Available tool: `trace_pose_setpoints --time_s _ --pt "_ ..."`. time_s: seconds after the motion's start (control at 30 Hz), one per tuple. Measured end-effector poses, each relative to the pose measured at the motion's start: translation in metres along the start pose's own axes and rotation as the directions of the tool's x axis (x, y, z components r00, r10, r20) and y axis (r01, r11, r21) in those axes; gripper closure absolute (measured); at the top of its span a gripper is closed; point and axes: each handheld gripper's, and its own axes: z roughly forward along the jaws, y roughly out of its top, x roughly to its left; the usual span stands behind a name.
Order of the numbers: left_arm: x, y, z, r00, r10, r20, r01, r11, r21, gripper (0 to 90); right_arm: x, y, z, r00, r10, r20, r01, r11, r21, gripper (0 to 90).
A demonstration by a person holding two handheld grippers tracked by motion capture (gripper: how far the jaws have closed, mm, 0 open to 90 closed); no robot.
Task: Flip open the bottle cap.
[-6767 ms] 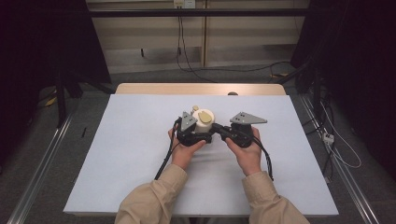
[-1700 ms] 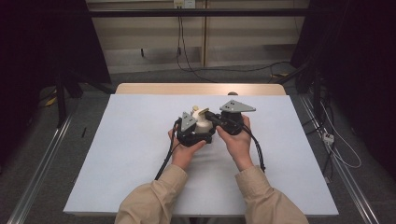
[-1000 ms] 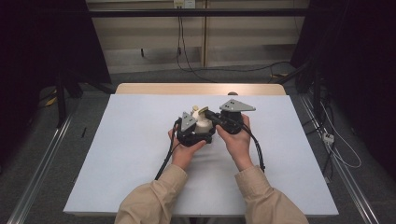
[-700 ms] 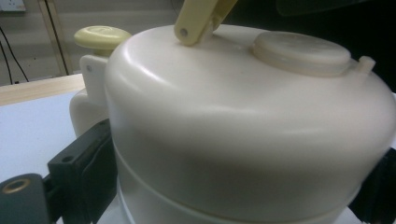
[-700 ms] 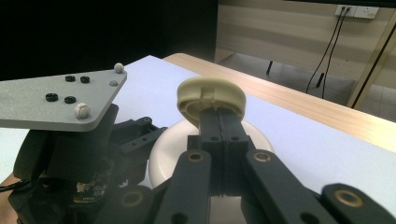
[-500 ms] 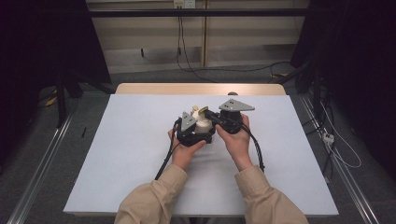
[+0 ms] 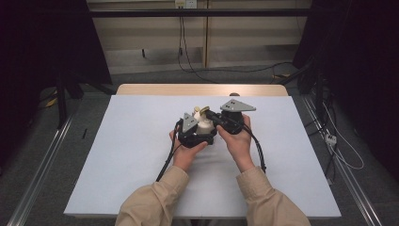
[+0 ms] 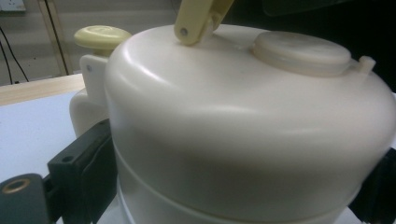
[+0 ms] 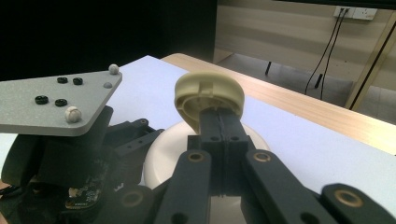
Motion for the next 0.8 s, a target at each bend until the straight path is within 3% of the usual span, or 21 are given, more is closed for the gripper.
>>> trace_pose_setpoints --time_s 0.8 --pt "0.0001 -0.0002 0.0 1.0 -0.001 0.0 0.001 1.0 0.0 6.3 0.0001 -0.0003 0.0072 1.0 -0.003 -0.003 0.003 1.0 0.002 90.0"
